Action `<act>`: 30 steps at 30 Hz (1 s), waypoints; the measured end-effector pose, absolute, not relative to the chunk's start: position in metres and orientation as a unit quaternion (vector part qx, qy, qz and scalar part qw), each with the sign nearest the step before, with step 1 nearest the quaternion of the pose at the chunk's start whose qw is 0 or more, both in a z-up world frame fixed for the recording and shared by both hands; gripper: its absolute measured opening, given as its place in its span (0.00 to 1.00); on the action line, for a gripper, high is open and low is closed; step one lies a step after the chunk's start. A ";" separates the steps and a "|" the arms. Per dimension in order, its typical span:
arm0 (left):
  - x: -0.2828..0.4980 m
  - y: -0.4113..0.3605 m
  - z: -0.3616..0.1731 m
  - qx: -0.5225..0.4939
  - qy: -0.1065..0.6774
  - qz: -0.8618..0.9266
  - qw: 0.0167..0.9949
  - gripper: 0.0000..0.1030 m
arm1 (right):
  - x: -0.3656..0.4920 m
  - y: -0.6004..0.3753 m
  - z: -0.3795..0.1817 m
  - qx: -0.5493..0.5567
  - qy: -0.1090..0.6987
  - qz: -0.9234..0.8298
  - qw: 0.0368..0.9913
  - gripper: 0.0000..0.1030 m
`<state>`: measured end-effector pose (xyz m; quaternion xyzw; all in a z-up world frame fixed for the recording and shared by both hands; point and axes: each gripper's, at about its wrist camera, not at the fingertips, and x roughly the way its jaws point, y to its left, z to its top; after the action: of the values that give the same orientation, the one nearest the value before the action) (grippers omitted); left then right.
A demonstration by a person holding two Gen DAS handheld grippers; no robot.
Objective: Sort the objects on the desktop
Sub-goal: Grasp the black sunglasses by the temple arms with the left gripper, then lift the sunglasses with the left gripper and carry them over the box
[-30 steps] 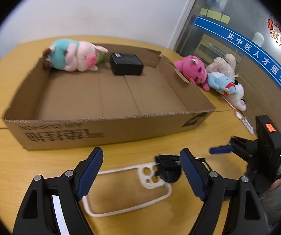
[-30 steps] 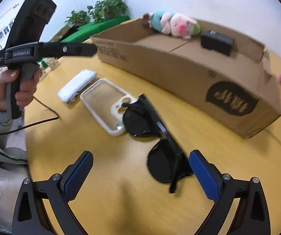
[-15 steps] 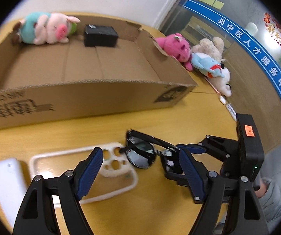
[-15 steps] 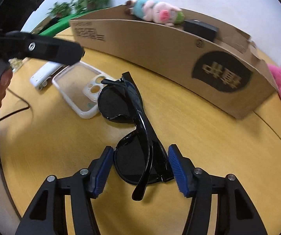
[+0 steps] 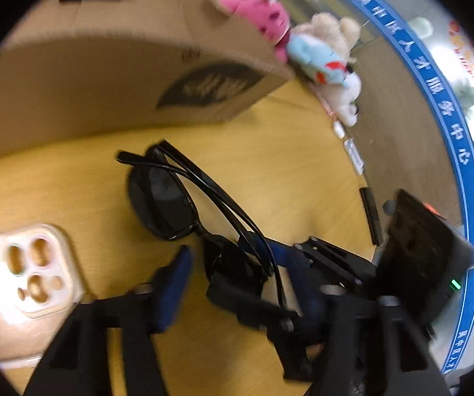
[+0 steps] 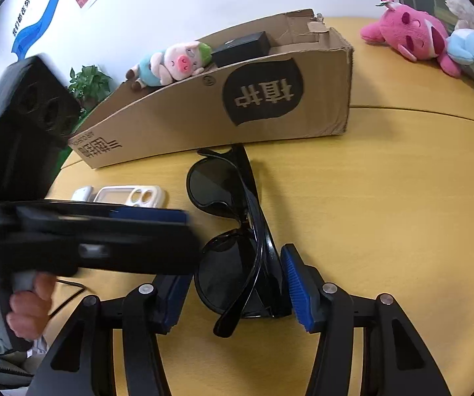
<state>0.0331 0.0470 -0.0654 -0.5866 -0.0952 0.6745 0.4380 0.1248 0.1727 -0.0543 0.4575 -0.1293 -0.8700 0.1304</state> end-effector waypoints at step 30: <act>0.001 0.048 -0.078 -0.582 -0.140 0.659 0.456 0.20 | 0.127 0.134 -0.050 0.453 -0.065 -0.882 0.109 0.48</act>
<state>0.0009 0.0482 -0.0777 -0.5816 -0.1399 0.6589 0.4561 0.1274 0.1341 -0.0504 0.4530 -0.0646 -0.8824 0.1092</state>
